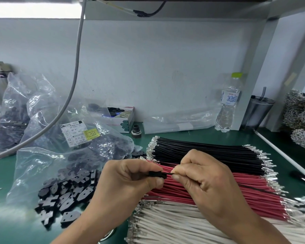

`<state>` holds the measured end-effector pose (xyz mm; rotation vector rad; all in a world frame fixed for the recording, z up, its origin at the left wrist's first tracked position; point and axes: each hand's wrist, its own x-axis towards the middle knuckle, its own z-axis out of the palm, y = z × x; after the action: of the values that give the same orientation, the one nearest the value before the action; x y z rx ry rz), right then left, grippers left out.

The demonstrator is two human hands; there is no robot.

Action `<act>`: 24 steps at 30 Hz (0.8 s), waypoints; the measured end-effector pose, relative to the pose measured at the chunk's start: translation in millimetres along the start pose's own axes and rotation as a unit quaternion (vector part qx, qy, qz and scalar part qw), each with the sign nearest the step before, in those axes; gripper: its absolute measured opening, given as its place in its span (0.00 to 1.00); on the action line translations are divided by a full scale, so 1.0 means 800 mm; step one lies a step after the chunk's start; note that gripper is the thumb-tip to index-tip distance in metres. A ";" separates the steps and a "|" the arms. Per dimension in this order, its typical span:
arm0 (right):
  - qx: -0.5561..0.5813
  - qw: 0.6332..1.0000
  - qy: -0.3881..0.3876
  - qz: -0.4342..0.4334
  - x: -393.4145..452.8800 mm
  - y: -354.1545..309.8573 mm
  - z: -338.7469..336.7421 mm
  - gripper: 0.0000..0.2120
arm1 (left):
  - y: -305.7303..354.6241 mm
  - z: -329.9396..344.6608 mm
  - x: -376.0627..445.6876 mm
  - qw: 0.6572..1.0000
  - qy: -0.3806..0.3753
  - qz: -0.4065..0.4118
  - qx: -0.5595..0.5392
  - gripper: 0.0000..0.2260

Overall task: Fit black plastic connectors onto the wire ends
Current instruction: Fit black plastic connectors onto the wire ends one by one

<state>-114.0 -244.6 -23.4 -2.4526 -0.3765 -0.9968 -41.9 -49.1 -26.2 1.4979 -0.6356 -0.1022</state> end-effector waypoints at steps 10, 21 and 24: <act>-0.153 0.988 -0.019 -0.027 -0.002 0.000 0.000 0.05 | -0.001 -0.008 0.011 0.991 0.129 -0.011 -0.035 0.09; -0.058 0.992 -0.070 0.085 -0.004 0.009 -0.005 0.02 | -0.002 -0.018 0.017 0.983 0.150 -0.053 -0.096 0.12; -0.001 0.993 -0.047 0.108 -0.004 0.015 -0.007 0.08 | -0.001 -0.021 0.018 0.980 0.148 -0.065 -0.115 0.17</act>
<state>-114.6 -258.2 -26.0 -2.4848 -0.1353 -0.7924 -22.0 -40.8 -21.3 1.2958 -0.2751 -0.0502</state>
